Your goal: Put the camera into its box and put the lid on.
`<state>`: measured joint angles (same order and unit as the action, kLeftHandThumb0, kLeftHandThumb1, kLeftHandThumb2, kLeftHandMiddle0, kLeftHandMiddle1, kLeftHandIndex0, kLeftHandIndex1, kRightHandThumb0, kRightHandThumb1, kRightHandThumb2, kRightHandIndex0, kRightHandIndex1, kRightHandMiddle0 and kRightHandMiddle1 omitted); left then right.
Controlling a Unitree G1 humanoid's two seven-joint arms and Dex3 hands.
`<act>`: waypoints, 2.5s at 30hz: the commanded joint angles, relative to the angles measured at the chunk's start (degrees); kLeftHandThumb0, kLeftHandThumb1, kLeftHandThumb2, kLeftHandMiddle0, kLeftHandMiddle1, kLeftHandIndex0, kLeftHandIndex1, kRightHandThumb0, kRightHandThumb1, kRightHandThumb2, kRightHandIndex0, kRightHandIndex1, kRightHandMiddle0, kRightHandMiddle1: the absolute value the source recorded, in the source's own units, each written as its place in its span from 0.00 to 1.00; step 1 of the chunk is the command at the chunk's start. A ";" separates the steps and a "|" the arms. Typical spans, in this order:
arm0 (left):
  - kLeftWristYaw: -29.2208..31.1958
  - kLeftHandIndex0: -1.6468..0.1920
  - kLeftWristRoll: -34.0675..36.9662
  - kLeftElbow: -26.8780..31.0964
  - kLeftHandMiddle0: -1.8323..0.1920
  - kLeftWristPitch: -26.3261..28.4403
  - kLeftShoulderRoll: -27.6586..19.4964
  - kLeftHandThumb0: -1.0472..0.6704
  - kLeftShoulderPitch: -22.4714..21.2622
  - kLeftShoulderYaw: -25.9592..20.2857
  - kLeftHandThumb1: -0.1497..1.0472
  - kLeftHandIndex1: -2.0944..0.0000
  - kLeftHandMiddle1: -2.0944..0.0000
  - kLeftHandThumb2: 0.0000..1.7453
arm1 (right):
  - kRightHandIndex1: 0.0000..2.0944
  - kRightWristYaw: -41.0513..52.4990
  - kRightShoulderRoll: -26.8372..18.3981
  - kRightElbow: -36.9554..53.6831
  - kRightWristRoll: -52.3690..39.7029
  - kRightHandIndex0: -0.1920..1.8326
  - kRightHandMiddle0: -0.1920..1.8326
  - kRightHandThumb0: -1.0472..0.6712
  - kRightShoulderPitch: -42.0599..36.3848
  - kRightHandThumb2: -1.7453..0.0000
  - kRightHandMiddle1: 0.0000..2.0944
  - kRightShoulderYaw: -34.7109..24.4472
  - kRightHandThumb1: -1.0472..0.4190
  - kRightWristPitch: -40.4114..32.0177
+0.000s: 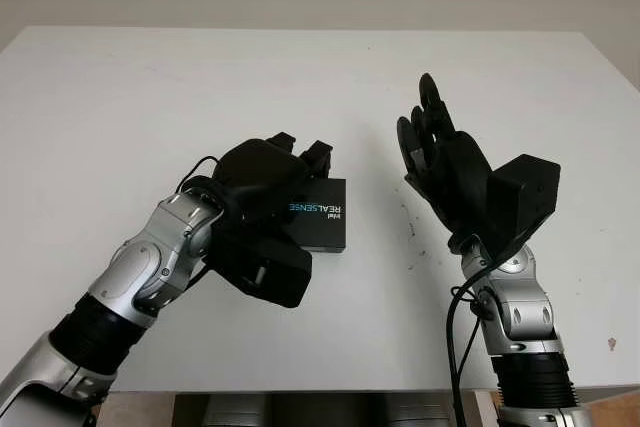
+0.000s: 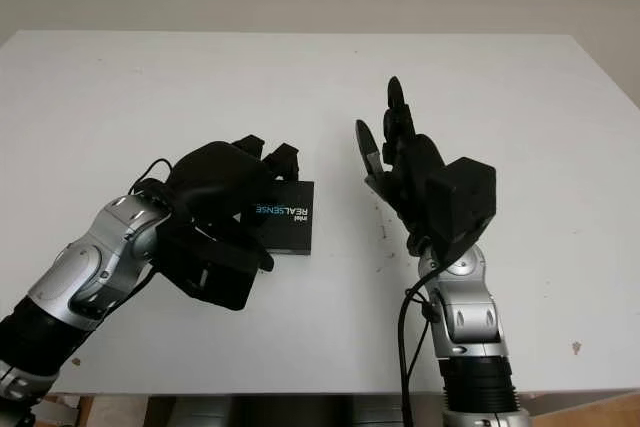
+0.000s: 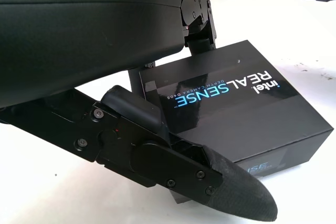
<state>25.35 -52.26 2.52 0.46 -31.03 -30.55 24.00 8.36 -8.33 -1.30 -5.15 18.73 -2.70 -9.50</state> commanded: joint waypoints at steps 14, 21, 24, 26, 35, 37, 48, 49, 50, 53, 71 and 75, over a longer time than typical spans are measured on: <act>1.58 0.90 6.03 -1.82 0.64 4.43 2.30 0.50 -0.32 -3.19 0.99 0.00 0.00 0.04 | 0.00 1.48 -0.18 0.66 -0.84 0.00 0.00 0.15 -0.37 0.71 0.00 -0.45 0.00 0.70; 0.67 0.88 7.46 -9.29 0.68 1.72 1.75 0.48 -5.76 -2.70 1.00 0.00 0.00 0.05 | 0.00 1.24 -0.25 1.21 -0.63 0.00 0.00 0.16 -0.49 0.72 0.00 -0.48 0.00 -0.31; -0.17 0.87 7.09 -13.74 0.74 -1.41 1.13 0.48 -8.27 -1.74 1.00 0.00 0.00 0.04 | 0.00 1.13 -0.32 1.25 -0.48 0.00 0.00 0.15 -0.49 0.72 0.00 -0.50 0.00 -0.32; -1.20 0.87 6.71 -16.30 0.73 -4.00 0.57 0.48 -9.49 -1.22 1.00 0.00 0.00 0.05 | 0.00 1.15 -0.37 1.62 -0.46 0.00 0.00 0.15 -0.68 0.71 0.00 -0.49 0.00 -0.40; -3.15 0.86 4.31 -26.22 0.73 -12.63 -1.10 0.47 -14.72 1.96 1.00 0.00 0.00 0.05 | 0.00 1.37 -0.67 2.19 -0.22 0.00 0.00 0.15 -0.80 0.71 0.00 -0.49 0.00 -0.32; -2.93 0.87 4.44 -27.62 0.73 -13.54 -1.00 0.47 -15.36 2.30 1.00 0.00 0.00 0.06 | 0.00 1.51 -0.65 2.19 -0.43 0.00 0.00 0.15 -0.80 0.71 0.00 -0.64 0.00 -0.17; 0.22 0.86 9.54 -28.96 0.81 -9.83 0.92 0.45 -15.26 0.23 1.00 0.09 0.03 0.05 | 0.00 2.29 -1.07 2.43 -0.84 0.00 0.00 0.15 -1.01 0.71 0.00 -1.00 0.00 0.03; -0.23 0.86 9.65 -28.92 0.82 -8.91 1.16 0.45 -15.14 0.06 1.00 0.13 0.06 0.06 | 0.00 2.33 -1.05 2.50 -0.84 0.00 0.00 0.15 -0.99 0.71 0.00 -1.02 0.00 -0.02; -1.38 0.86 9.60 -28.94 0.83 -7.96 1.50 0.44 -14.91 -0.15 1.00 0.16 0.06 0.07 | 0.00 2.37 -1.04 2.52 -0.82 0.00 0.00 0.15 -0.99 0.71 0.00 -1.04 0.00 0.00; -4.52 0.87 9.00 -29.03 0.86 -4.65 2.71 0.43 -14.33 -0.58 1.00 0.19 0.05 0.09 | 0.00 2.47 -1.15 2.81 -0.77 0.00 0.00 0.15 -0.96 0.71 0.00 -1.03 0.00 -0.55; 2.02 0.95 7.18 -21.66 0.95 6.95 3.01 0.27 -12.73 0.79 1.00 0.96 0.99 0.20 | 0.00 2.98 -1.23 3.12 -0.55 0.00 0.00 0.15 -1.29 0.70 0.00 -1.02 0.00 -0.65; 3.31 0.95 7.22 -20.98 0.96 7.89 2.97 0.27 -12.56 0.84 1.00 0.97 0.99 0.19 | 0.00 3.23 -1.37 2.71 -0.60 0.00 0.00 0.15 -1.28 0.70 0.00 -1.15 0.00 -0.52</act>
<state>28.88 -44.38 -17.57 6.56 -27.06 -42.38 25.72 11.44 -9.10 0.90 -5.62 17.62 -3.66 -10.46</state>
